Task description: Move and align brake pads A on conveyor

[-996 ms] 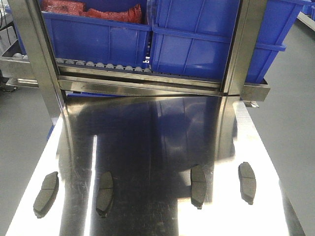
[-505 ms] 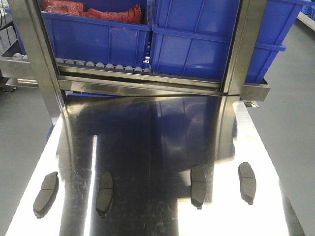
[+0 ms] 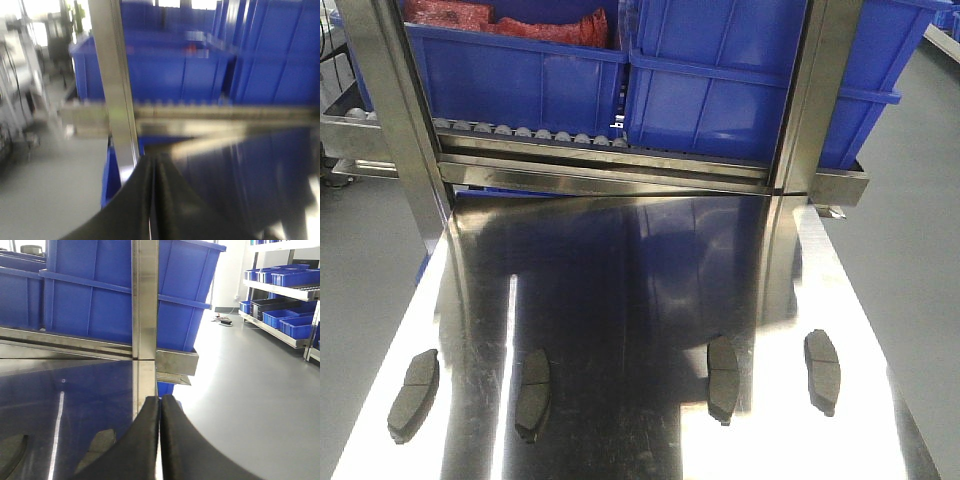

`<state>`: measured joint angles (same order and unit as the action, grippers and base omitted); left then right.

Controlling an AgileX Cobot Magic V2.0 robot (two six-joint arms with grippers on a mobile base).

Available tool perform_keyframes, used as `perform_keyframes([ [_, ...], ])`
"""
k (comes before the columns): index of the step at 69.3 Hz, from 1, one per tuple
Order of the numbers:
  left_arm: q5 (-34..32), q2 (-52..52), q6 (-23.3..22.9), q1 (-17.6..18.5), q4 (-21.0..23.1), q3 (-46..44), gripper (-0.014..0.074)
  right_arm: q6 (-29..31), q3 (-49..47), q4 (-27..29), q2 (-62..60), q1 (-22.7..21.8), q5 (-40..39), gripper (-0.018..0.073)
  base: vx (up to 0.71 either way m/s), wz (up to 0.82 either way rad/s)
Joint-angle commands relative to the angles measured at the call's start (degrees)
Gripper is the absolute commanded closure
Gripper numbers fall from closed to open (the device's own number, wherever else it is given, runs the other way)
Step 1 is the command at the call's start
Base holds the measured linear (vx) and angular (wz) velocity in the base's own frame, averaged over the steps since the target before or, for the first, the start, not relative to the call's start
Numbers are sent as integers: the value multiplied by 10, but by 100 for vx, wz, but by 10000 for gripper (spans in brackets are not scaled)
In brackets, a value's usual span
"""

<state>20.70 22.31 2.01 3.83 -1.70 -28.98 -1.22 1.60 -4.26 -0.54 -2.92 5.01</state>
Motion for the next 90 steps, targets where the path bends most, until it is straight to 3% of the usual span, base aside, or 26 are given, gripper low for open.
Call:
perform_keyframes([
  [1,44,60,0,1,4,-48,603,3,7,-4,-8,-4,-42,571,0,0],
  [14,168,153,-2,1,25,-80,603,3,7,-4,-8,-4,-42,571,0,0],
  [21,208,183,-33,1,57,-81,603,3,7,-4,-8,-4,-42,571,0,0],
  [39,217,202,-45,1,63,-81,603,3,7,-4,-8,-4,-42,571,0,0],
  [54,239,211,-45,1,35,-84,587,3,7,-4,-8,-4,-42,571,0,0],
  [72,258,238,-43,1,33,-85,444,3,7,-4,-8,-4,-41,571,0,0],
  [90,258,242,-29,1,34,-85,203,3,7,-4,-8,-4,-41,571,0,0],
])
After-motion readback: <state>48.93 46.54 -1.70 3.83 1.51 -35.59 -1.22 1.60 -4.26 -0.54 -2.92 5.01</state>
